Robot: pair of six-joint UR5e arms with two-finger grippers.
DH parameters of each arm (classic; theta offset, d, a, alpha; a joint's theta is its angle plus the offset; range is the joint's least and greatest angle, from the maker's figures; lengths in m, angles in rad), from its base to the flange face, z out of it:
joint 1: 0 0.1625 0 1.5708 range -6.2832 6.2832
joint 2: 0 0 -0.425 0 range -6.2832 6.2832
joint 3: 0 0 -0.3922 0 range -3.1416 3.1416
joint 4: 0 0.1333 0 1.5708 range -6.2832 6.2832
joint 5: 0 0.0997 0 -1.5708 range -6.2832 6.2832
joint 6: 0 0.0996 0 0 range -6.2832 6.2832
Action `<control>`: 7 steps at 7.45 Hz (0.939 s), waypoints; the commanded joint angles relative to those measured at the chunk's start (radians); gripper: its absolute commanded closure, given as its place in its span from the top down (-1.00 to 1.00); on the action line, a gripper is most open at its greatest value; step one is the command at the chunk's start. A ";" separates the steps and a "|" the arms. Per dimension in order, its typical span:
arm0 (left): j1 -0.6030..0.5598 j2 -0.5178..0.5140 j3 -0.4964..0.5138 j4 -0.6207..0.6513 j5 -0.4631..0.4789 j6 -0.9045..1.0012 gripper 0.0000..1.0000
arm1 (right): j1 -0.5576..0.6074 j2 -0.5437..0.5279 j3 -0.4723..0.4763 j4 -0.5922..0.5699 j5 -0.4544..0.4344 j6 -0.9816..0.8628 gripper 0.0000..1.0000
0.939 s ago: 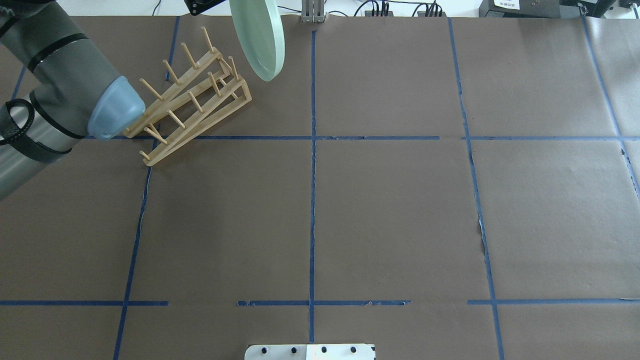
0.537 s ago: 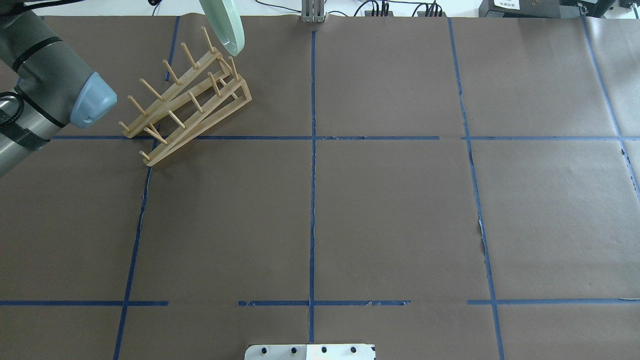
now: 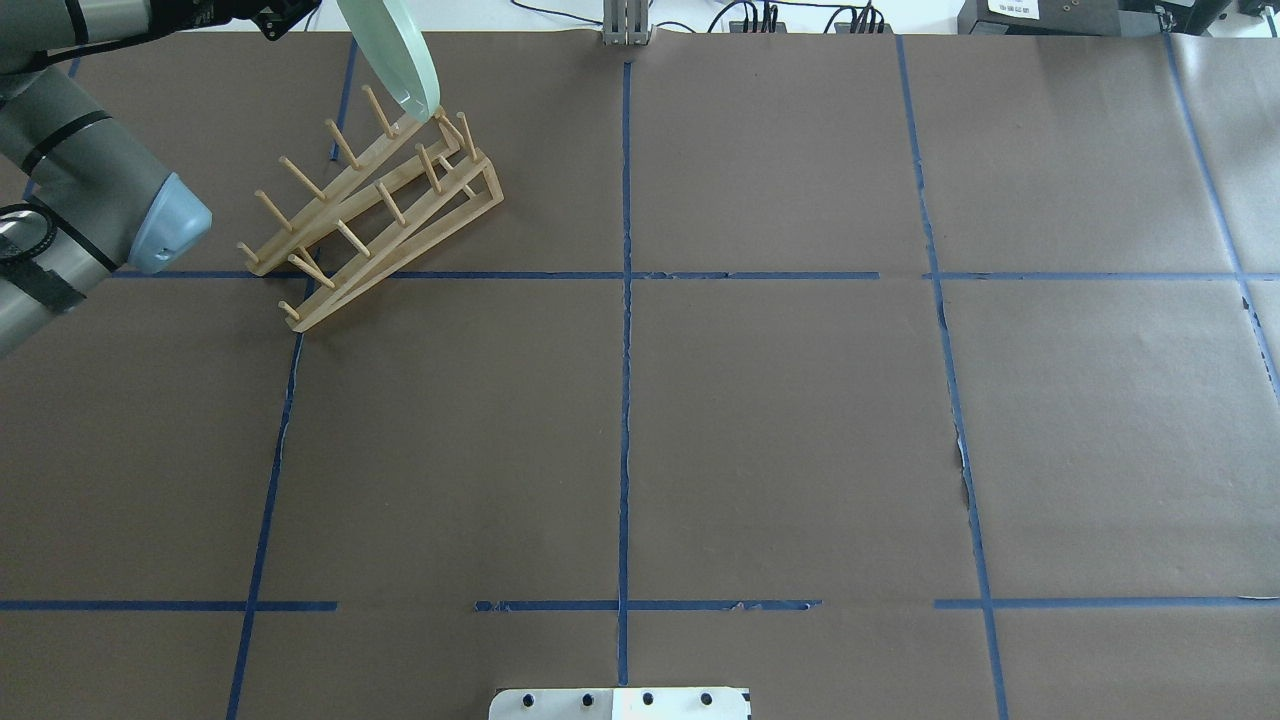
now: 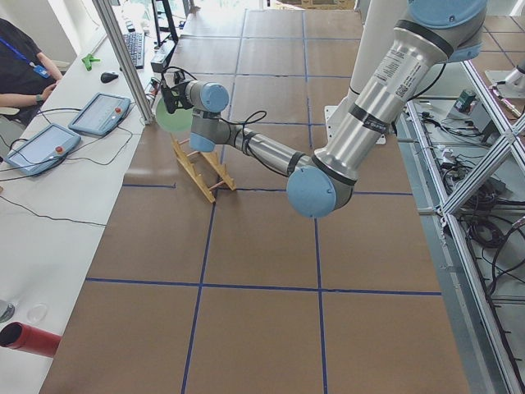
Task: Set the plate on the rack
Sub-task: 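Lower the upright plate into the rack slots with the left gripper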
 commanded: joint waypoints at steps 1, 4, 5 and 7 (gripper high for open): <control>0.006 0.001 0.020 0.000 0.029 0.000 -1.00 | 0.000 0.000 0.001 0.000 0.000 0.000 1.00; 0.030 0.001 0.049 0.001 0.063 0.002 -1.00 | 0.001 0.000 0.000 0.000 0.000 0.000 1.00; 0.042 0.000 0.049 0.003 0.094 0.003 -1.00 | 0.001 0.000 0.001 0.000 0.000 0.000 1.00; 0.069 0.001 0.063 0.004 0.099 0.008 -1.00 | 0.001 0.000 0.000 0.000 0.000 0.000 1.00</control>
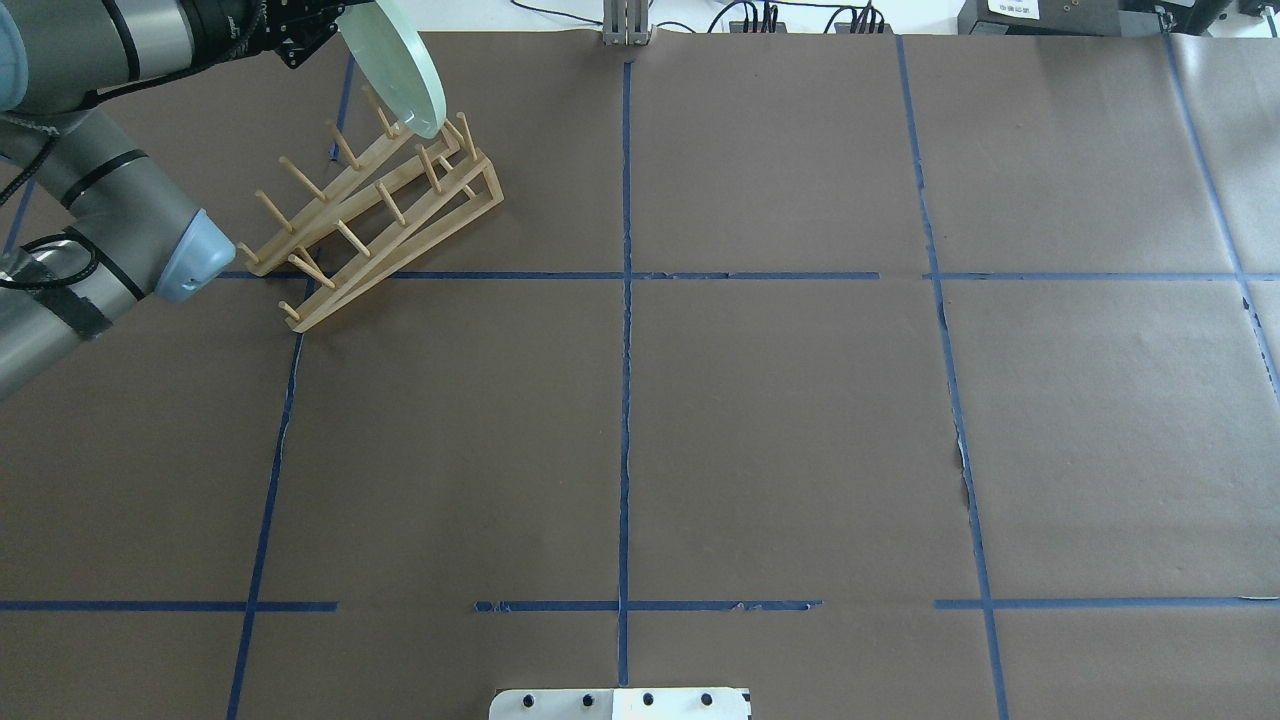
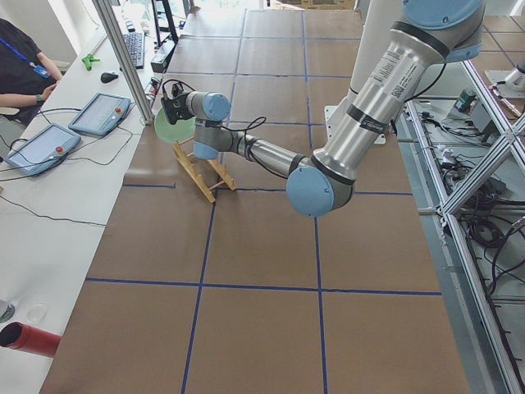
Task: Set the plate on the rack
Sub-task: 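Lower the upright plate into the rack slots with the left gripper, then open the left gripper and withdraw it away from the plate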
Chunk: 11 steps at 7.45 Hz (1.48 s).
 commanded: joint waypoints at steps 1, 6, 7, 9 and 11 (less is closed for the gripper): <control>0.029 0.004 0.008 0.006 0.007 0.005 -1.00 | 0.000 0.000 0.001 0.000 0.000 0.000 1.00; 0.015 0.008 -0.009 0.140 -0.045 0.126 1.00 | 0.000 0.000 0.001 0.000 0.000 0.000 1.00; -0.018 0.011 -0.045 0.234 -0.192 0.175 1.00 | 0.000 0.000 0.000 0.000 0.000 0.000 1.00; -0.093 0.109 -0.197 0.488 -0.411 0.385 1.00 | 0.000 0.000 0.001 0.000 0.000 0.000 1.00; -0.129 0.256 -0.350 0.842 -0.472 0.828 1.00 | 0.000 0.000 0.000 0.000 0.000 0.000 1.00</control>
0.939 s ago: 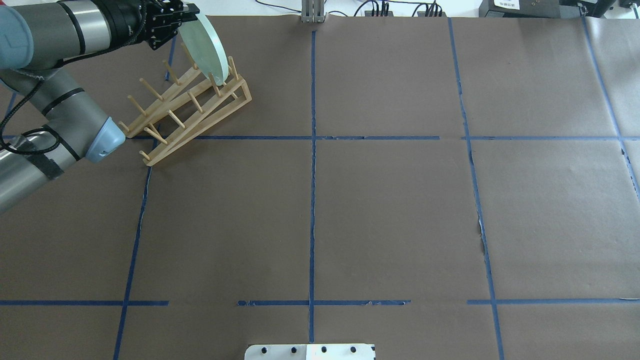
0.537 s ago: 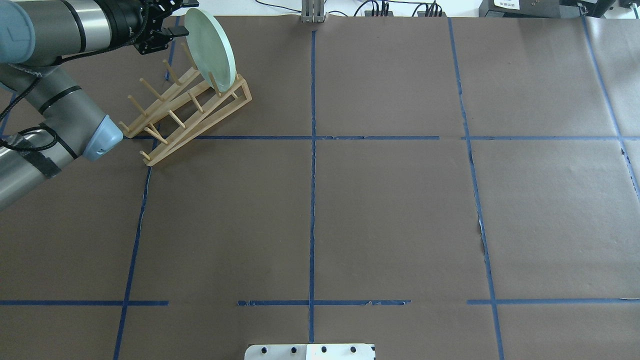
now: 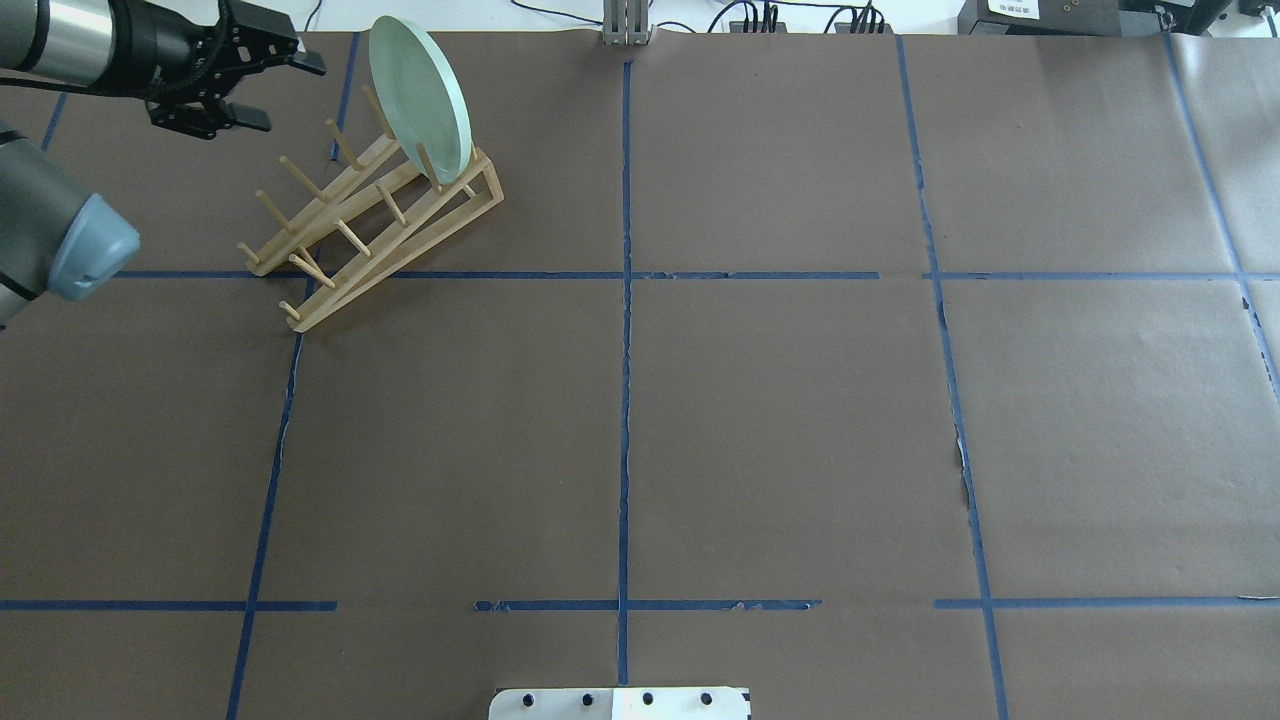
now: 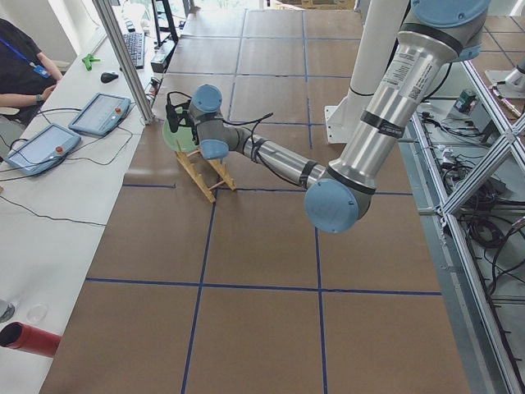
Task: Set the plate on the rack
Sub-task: 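Open the left gripper and withdraw it away from the plate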
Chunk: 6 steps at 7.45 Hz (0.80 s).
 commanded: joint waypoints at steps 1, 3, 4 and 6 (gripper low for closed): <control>-0.065 0.135 -0.142 0.397 -0.041 0.505 1.00 | -0.001 0.000 0.001 0.000 0.000 0.000 1.00; -0.196 0.252 -0.159 0.616 -0.038 1.083 1.00 | -0.001 0.000 -0.001 0.000 0.000 0.000 1.00; -0.291 0.298 -0.138 0.671 -0.038 1.327 1.00 | -0.001 0.000 0.001 0.000 0.000 0.000 1.00; -0.440 0.333 -0.128 0.880 -0.032 1.486 1.00 | -0.001 0.000 0.001 0.000 0.000 0.000 1.00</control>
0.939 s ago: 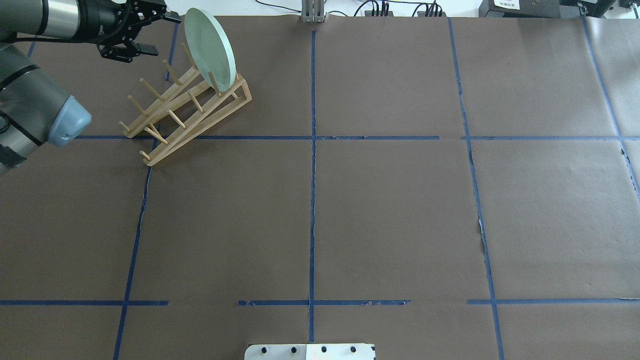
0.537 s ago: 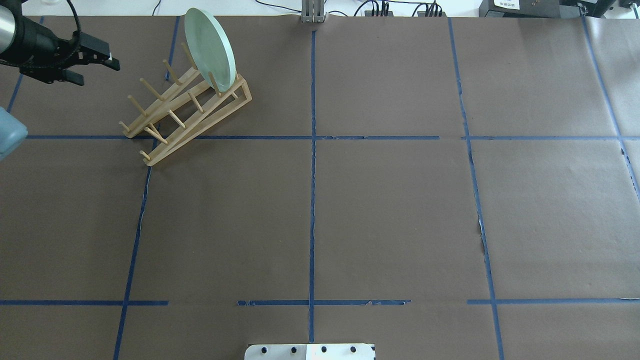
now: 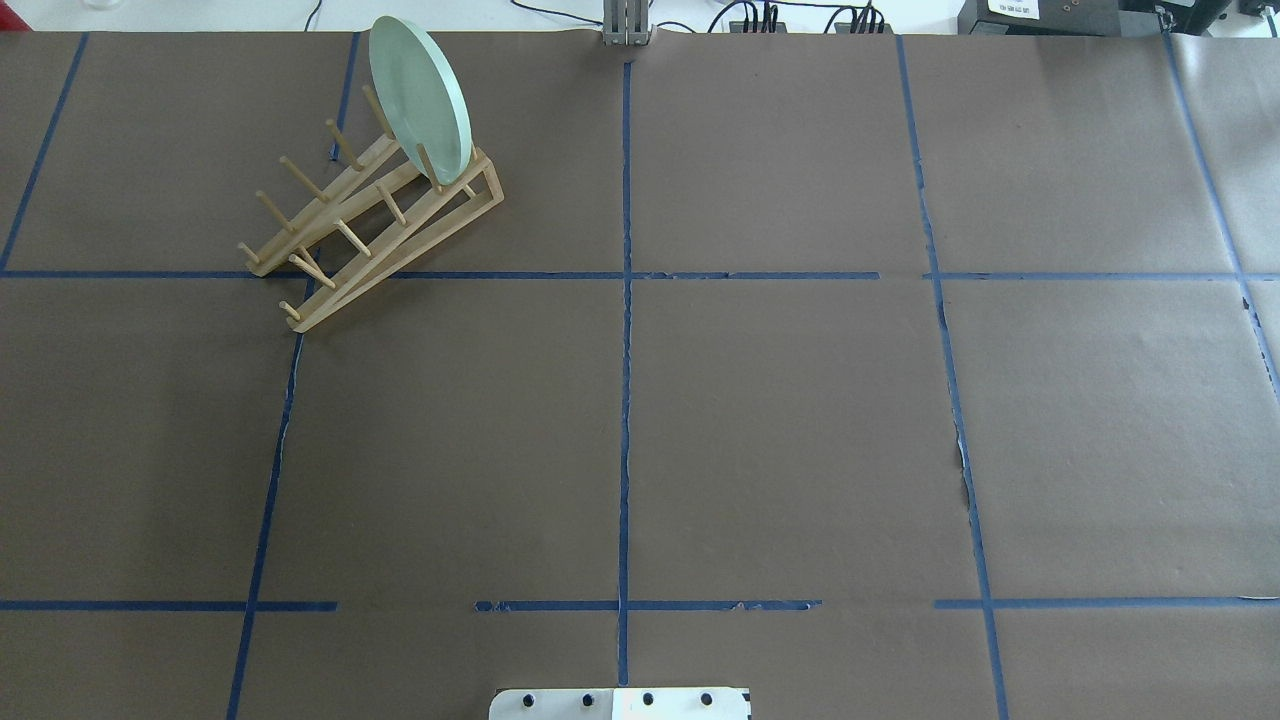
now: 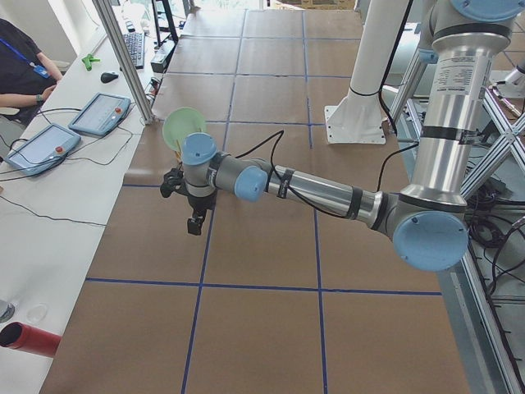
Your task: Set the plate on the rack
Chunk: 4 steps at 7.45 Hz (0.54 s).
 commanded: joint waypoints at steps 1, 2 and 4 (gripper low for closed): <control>-0.110 0.053 0.008 0.124 0.003 0.129 1.00 | 0.000 0.000 -0.001 0.000 0.000 0.000 1.00; -0.110 0.059 0.020 0.127 -0.002 0.153 1.00 | 0.000 0.000 -0.001 0.000 0.000 0.000 1.00; -0.110 0.067 0.036 0.127 0.006 0.155 1.00 | 0.000 0.000 -0.001 0.000 0.000 0.000 1.00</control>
